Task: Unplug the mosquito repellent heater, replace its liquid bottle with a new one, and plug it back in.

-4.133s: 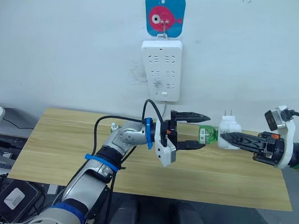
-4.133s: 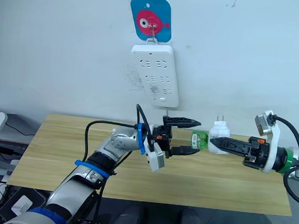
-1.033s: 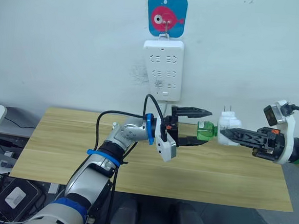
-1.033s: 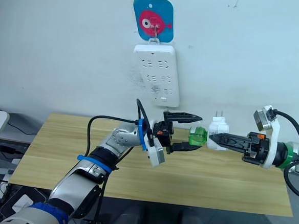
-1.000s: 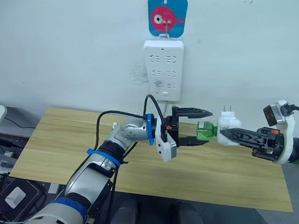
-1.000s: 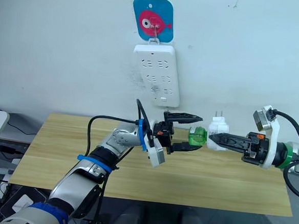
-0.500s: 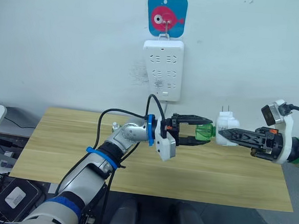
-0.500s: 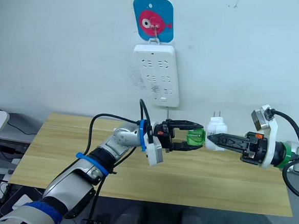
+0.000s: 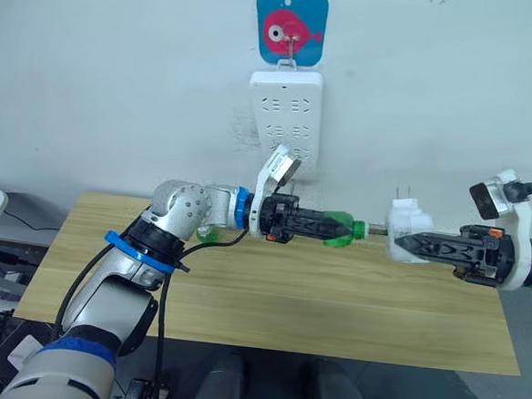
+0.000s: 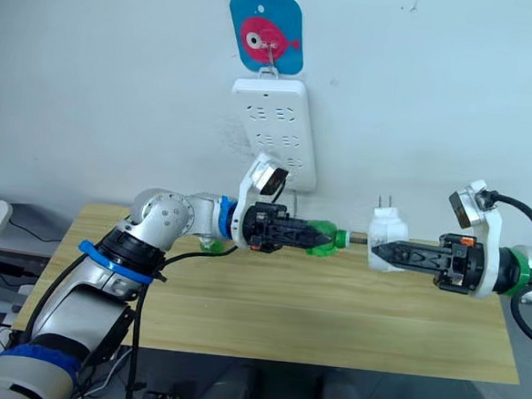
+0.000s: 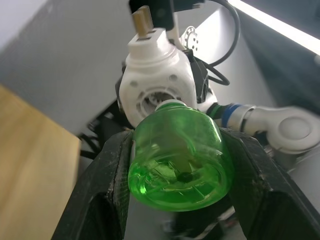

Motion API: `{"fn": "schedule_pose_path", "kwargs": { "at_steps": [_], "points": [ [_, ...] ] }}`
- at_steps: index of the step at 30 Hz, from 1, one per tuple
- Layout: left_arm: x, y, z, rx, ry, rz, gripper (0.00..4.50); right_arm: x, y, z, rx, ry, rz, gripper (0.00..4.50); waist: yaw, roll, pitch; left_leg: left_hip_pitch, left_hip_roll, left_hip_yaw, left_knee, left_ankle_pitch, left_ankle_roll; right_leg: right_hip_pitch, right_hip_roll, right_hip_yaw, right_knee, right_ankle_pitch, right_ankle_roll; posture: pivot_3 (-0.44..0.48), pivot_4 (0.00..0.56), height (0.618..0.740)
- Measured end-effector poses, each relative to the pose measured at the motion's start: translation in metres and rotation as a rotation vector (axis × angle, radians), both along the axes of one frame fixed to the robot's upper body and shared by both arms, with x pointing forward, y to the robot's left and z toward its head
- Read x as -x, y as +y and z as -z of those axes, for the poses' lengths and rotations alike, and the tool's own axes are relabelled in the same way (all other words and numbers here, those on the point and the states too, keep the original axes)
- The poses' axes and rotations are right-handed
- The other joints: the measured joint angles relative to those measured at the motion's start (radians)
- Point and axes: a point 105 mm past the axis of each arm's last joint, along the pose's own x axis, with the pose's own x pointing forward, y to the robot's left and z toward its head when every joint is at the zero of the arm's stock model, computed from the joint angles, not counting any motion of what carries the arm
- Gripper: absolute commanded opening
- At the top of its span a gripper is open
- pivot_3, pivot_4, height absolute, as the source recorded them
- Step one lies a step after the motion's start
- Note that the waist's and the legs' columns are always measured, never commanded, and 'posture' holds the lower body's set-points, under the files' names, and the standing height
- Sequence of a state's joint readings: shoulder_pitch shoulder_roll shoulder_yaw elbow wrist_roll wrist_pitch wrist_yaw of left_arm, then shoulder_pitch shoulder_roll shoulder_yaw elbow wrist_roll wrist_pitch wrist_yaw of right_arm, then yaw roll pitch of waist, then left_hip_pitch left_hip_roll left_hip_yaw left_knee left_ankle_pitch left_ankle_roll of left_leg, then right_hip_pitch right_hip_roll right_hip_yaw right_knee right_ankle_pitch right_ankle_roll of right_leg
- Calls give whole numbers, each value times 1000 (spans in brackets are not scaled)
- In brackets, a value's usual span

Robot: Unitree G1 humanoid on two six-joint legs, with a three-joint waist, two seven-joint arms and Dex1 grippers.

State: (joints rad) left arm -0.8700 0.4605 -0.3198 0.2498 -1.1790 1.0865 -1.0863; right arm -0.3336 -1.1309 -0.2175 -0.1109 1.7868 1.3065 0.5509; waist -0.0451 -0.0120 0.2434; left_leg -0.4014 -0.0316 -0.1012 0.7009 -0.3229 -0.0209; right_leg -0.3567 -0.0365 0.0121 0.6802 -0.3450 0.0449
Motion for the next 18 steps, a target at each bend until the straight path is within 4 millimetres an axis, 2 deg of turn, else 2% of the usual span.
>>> {"fn": "schedule_pose_path", "kwargs": {
  "at_steps": [4,7,10,12,15,18],
  "points": [
    [8,10,5,-6,20,17,2266,-3,-7,8,16,34,38,2987,-1,0,0,0,0,2,0,0,0,0,0,2,1,0,0,-92,248,740],
    [9,25,21,-58,44,-24,2266,-13,-31,23,92,61,163,2987,-2,0,0,1,0,3,0,0,0,0,0,2,1,0,0,-87,251,740],
    [10,36,30,-89,55,-58,2266,-25,-58,49,294,40,308,2987,-2,0,0,2,0,3,0,0,0,0,0,3,2,0,0,-80,252,740],
    [12,38,29,-90,38,-61,2266,-33,-78,76,482,31,389,2987,-2,0,0,2,0,3,1,1,0,0,0,3,2,0,0,-62,254,740],
    [16,39,30,-87,21,-62,2266,-37,-105,112,722,53,464,2987,-2,1,0,2,-1,4,0,1,0,-1,0,3,3,0,0,-55,255,740],
    [19,38,30,-87,19,-60,2266,-36,-126,133,887,62,493,2987,-3,1,1,2,-1,4,0,1,0,-2,0,3,3,0,0,-37,256,740]
  ]
}}
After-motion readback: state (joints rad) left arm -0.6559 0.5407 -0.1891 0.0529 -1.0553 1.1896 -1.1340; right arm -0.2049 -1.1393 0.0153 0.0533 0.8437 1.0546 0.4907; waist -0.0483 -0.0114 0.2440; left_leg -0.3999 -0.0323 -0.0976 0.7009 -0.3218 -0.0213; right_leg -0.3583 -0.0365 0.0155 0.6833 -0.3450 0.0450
